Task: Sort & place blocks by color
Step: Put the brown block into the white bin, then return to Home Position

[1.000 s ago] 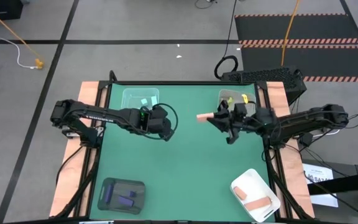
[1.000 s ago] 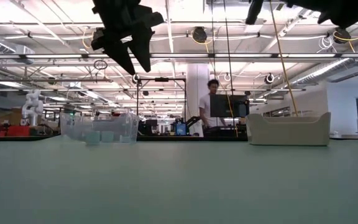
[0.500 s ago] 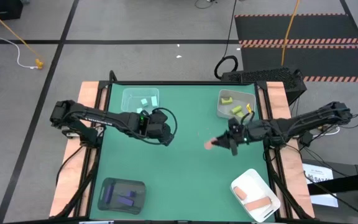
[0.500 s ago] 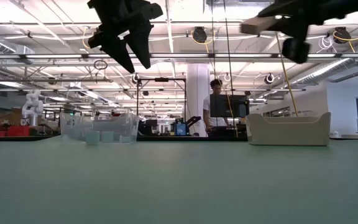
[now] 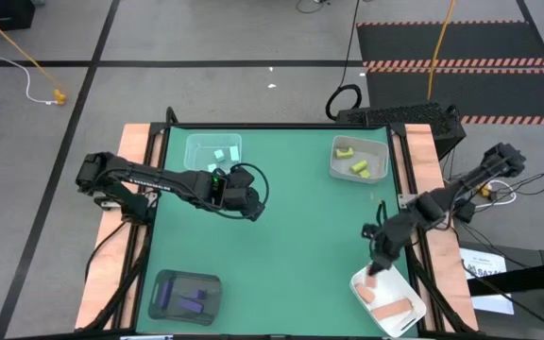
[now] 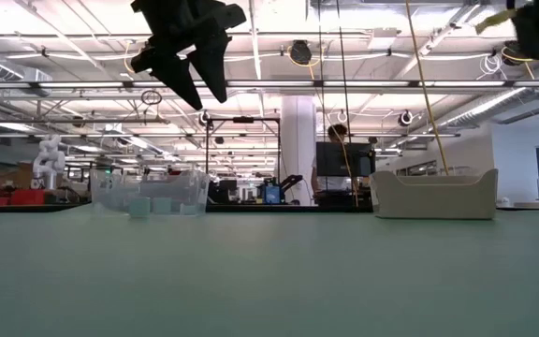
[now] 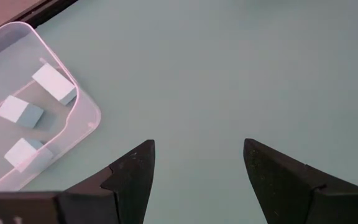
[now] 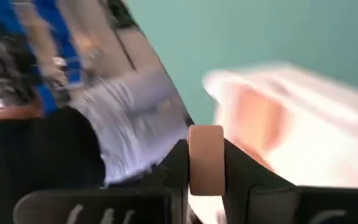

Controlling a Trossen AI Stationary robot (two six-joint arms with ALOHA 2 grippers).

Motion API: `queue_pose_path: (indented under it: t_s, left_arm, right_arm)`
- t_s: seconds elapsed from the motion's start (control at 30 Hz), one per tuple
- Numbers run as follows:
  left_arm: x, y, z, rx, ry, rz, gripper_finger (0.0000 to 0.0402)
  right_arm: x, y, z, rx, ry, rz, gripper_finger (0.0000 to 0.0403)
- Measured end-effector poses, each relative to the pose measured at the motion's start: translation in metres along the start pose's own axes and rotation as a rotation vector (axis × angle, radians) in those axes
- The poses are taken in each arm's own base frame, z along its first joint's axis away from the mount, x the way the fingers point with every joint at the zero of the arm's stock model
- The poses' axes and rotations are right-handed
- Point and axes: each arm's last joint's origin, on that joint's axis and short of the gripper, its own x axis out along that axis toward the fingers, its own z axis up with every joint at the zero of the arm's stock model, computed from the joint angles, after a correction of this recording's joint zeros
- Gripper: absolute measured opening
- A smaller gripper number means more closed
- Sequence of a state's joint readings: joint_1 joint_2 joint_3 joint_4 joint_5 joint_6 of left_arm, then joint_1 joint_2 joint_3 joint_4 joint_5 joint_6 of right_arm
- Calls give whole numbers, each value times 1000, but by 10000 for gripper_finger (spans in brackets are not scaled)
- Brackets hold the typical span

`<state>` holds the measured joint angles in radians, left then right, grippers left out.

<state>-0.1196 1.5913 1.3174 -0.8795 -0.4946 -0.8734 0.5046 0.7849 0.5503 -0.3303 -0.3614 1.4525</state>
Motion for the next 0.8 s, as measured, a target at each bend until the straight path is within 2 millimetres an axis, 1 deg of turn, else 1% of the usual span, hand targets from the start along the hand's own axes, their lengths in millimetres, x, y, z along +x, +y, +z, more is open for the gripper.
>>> queue_pose_path:
  t_s: [0.13, 0.2, 0.37, 0.6, 0.8]
  left_arm:
    - [0, 0, 0, 0, 0, 0, 243]
    - [0, 0, 0, 0, 0, 0, 243]
    - [0, 0, 0, 1, -8, 6, 243]
    - [0, 0, 0, 7, -9, 9, 243]
    - [0, 0, 0, 7, -9, 10, 243]
  right_arm:
    - [3, -8, -15, 110, 150, -100, 40]
    - [3, -9, -21, 140, 195, -116, 40]
    - [5, -9, -28, 188, 231, -133, 42]
    - [5, -9, -29, 178, 238, -145, 122]
    - [5, -9, -29, 112, 240, -136, 154]
